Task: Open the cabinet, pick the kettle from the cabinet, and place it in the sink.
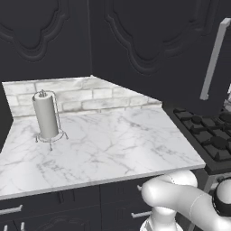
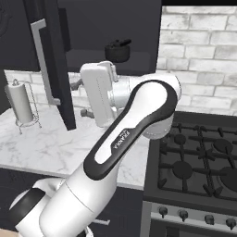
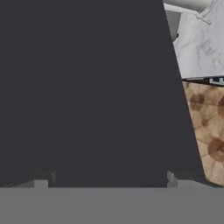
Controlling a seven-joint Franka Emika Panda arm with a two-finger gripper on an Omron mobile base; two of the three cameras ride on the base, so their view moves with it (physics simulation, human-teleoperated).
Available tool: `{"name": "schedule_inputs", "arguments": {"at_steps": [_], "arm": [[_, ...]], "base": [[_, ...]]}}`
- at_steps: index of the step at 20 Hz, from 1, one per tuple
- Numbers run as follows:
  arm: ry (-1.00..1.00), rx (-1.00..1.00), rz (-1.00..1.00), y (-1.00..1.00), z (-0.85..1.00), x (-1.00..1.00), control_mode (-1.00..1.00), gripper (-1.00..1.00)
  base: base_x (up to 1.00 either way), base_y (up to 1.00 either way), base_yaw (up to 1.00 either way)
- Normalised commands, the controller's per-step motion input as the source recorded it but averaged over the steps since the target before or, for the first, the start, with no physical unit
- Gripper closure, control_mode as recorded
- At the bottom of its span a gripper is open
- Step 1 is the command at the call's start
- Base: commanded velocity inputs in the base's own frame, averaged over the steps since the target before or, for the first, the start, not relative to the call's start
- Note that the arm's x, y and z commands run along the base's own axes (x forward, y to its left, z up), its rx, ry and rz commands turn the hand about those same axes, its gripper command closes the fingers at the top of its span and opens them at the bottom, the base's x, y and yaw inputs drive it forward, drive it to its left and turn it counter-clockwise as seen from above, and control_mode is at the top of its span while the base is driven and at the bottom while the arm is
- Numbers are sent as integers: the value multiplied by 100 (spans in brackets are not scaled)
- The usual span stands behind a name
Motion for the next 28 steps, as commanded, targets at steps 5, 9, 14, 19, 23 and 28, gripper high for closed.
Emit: {"name": "schedule_inputs", "arguments": {"at_steps": [5,9,14,19,23,28], "arm": [[-3,-8,6,55,0,-18,-100,-100],[-7,-8,0,62,0,-2,-100,-100],[-7,-7,0,62,0,-3,-100,-100],[-4,-4,0,61,0,-8,-100,-100],[-2,-1,0,60,0,-2,-100,-100],[-1,0,0,51,0,0,-100,-100]], "base": [[0,0,0],[0,0,0],[0,0,0],[0,0,0],[0,0,0],[0,0,0]]}}
